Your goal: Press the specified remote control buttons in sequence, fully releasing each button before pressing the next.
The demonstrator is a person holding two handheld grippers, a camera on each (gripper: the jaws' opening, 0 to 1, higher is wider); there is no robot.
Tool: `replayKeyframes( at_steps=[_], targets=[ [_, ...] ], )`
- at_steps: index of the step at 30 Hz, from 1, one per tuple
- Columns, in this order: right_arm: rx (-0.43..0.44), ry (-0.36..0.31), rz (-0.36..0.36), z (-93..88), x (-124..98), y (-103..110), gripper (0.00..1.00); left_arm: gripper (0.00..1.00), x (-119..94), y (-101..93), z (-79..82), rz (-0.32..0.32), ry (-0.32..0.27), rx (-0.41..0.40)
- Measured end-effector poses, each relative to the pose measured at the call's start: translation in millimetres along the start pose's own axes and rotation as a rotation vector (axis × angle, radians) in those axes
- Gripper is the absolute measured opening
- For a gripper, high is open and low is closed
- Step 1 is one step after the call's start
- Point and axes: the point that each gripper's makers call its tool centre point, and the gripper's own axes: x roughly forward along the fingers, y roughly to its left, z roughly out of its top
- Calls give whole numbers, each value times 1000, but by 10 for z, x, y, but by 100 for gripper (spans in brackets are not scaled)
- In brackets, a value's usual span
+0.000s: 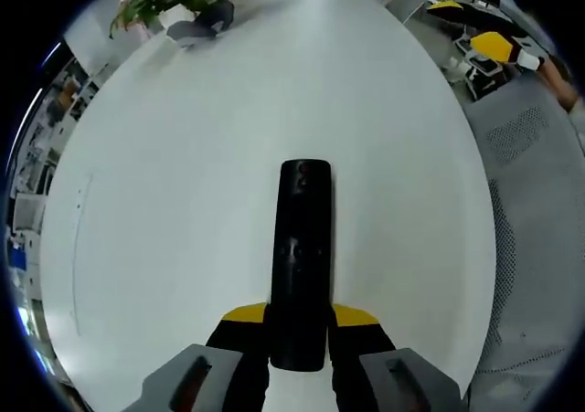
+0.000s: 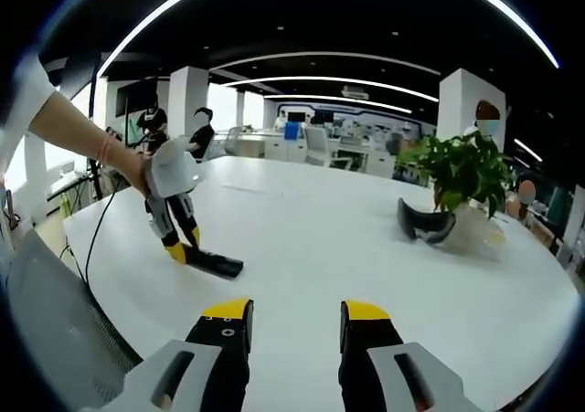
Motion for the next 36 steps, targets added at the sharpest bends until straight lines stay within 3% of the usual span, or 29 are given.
replayKeyframes(
  at_steps=[22,36],
  targets=[
    [-36,30,42,-42,37,100,35,23,-32,-462,-81,-1,-41,4],
    [-65,83,87,-118,75,195,32,23,-50,-772,-98,-19,-44,58]
  ],
)
